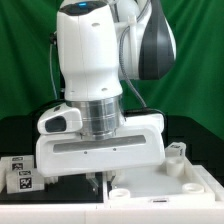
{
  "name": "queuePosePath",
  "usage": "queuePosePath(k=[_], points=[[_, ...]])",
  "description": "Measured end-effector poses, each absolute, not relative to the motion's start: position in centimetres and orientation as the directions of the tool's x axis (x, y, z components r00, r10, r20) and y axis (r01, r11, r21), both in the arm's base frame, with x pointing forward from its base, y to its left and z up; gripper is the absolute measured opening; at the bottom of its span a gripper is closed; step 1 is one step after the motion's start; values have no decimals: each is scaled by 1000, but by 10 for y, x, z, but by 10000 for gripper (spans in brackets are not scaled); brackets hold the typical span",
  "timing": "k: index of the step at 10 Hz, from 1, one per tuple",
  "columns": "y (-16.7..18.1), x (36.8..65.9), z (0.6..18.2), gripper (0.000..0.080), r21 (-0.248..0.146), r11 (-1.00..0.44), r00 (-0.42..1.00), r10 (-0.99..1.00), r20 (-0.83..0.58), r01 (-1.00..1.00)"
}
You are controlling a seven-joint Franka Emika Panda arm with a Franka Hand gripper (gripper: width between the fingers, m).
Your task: Assemble one leg
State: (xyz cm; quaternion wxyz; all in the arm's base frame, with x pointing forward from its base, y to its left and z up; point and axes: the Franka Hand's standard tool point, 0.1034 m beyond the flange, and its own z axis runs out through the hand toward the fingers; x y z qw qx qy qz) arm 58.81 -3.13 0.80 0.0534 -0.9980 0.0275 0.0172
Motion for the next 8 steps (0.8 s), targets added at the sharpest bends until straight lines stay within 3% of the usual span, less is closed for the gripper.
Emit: queuePosePath(k=[8], points=[[-22,592,8,58,-83,-987,990,-132,-51,-136]])
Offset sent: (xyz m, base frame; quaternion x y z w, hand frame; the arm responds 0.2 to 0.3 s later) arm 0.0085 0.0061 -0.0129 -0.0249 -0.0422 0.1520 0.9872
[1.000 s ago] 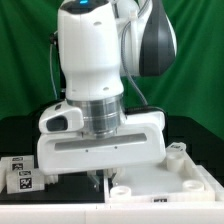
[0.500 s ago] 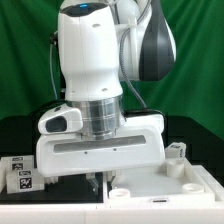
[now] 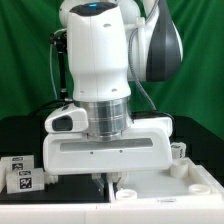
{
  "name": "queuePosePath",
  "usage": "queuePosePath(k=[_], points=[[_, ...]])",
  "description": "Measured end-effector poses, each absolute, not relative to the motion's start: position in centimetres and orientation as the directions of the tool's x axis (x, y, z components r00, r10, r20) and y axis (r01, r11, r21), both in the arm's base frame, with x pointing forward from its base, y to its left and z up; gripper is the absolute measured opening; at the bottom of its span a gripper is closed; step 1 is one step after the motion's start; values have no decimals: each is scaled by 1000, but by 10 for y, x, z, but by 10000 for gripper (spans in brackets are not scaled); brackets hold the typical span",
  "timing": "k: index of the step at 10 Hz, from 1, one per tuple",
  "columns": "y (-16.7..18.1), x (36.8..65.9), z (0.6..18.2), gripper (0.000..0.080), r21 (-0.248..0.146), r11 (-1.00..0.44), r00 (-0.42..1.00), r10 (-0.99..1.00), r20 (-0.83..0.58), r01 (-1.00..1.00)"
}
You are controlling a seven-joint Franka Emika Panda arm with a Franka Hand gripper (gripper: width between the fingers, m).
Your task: Assemble one leg
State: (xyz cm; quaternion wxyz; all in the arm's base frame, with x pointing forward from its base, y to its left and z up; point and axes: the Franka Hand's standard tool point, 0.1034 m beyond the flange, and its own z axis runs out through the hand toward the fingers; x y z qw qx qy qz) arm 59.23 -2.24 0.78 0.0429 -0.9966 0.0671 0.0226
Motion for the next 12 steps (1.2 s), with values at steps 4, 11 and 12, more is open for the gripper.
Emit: queuePosePath(k=[4,11,12], points=[[-22,592,8,410,-83,-987,990,-132,-51,-136],[8,573,75,649,-112,-973,974,-189,-121,-203],[8,574,74,649,-112,-975,977,-178,-116,-191]])
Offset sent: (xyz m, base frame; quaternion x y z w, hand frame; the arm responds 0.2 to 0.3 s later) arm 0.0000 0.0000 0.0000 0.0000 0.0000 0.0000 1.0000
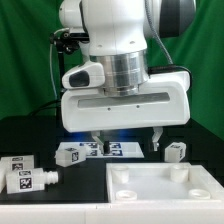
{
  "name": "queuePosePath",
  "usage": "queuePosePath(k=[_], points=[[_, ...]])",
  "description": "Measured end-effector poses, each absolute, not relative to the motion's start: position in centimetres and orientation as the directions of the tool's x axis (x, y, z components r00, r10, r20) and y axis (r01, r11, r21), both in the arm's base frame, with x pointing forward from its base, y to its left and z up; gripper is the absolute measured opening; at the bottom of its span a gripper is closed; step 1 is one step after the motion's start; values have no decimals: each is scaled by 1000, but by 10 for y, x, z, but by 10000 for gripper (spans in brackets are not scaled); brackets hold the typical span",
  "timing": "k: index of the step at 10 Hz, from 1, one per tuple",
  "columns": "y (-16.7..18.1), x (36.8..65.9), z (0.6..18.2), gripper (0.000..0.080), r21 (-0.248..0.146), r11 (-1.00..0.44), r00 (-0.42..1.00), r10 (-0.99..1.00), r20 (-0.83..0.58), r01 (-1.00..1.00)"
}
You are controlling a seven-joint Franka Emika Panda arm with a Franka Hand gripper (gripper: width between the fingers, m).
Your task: Assemble one leg
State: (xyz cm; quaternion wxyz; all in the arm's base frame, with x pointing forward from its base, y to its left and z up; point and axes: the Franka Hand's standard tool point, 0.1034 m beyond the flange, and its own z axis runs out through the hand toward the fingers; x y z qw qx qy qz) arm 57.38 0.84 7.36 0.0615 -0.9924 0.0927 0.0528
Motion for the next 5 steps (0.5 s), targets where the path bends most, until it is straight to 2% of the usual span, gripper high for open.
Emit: queuePosePath(k=[3,4,5], points=[[12,570,72,649,-108,-956,956,-255,-142,-271],[25,561,72,649,-85,-899,892,-407,-198,-429],[41,552,73,649,-63,-862,850,-481,-215,-503]])
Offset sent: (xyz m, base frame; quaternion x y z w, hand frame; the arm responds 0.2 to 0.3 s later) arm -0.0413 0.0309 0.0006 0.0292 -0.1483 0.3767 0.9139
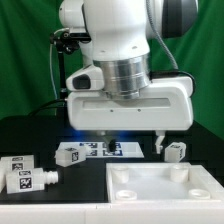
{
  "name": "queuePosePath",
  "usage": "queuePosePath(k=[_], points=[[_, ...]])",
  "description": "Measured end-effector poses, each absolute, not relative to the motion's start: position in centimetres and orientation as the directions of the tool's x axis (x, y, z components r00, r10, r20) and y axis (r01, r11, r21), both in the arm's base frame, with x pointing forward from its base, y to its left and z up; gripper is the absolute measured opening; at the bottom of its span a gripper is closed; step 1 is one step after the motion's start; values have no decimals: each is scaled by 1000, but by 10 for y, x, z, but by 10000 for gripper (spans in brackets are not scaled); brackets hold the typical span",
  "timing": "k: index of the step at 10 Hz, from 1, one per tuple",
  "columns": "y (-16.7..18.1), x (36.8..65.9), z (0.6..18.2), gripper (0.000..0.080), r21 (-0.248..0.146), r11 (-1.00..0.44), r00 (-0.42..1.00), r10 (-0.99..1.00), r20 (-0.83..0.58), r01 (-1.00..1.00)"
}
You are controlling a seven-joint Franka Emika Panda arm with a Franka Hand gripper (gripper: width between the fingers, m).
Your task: Assemble one leg
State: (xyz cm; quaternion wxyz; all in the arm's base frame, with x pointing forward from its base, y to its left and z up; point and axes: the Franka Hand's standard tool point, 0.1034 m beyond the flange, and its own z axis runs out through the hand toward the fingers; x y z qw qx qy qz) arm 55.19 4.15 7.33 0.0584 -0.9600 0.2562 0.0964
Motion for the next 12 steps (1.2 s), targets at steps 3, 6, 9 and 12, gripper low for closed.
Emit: queuePosePath(k=[3,6,9,12], points=[[72,543,82,649,-13,-701,675,-681,-285,-713],[67,540,78,649,-20,-727,698,-651,-299,-687],[92,514,83,649,8,-748,687,-613,-390,-663],[103,496,87,649,36,-780,653,-548,-523,-625]])
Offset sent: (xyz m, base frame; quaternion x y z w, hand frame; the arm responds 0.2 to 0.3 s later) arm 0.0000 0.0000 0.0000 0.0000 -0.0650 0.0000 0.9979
